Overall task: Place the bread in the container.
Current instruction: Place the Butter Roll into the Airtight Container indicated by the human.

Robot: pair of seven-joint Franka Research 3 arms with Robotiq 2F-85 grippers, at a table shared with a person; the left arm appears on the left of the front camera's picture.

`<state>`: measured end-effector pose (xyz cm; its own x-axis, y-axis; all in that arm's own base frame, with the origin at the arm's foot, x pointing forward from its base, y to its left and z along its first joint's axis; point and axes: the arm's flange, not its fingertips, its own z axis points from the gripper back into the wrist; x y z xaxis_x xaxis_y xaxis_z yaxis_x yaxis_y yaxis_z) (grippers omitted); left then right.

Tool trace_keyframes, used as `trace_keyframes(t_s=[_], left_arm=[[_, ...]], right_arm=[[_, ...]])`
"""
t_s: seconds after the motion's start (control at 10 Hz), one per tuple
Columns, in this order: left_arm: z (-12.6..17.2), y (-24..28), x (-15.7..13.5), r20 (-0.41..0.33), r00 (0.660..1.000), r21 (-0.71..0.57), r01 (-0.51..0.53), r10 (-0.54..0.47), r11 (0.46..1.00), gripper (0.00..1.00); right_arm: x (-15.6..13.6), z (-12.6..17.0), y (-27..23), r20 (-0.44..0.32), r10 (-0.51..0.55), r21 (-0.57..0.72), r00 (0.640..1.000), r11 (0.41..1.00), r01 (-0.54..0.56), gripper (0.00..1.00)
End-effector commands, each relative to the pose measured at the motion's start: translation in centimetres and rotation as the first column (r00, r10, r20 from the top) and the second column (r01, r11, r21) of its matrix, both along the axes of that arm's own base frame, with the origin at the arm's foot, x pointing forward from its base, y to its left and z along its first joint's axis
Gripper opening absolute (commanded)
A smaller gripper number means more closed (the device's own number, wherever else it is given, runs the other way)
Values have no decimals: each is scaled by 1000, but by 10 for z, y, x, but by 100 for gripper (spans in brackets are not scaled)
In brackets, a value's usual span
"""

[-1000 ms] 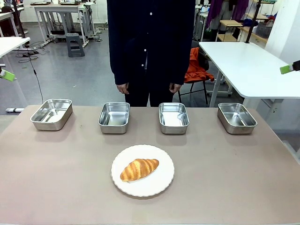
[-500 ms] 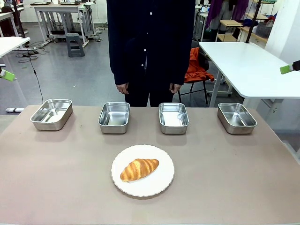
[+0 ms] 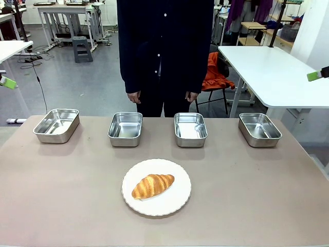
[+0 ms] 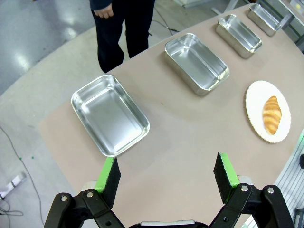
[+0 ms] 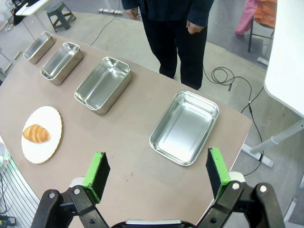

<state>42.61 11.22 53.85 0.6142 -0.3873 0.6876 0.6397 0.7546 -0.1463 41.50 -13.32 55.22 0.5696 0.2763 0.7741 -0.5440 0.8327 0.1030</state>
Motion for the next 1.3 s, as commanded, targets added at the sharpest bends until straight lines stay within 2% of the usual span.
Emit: trace_keyframes(t_s=[0.0,1.2], left_arm=[[2,0,0,7,1000,-5,-5,5,1000,100],[2,0,0,7,1000,-5,-5,5,1000,100]], right_arm=[[1,0,0,9,5,19,1000,1000,-5,100],[1,0,0,9,5,19,1000,1000,-5,100]])
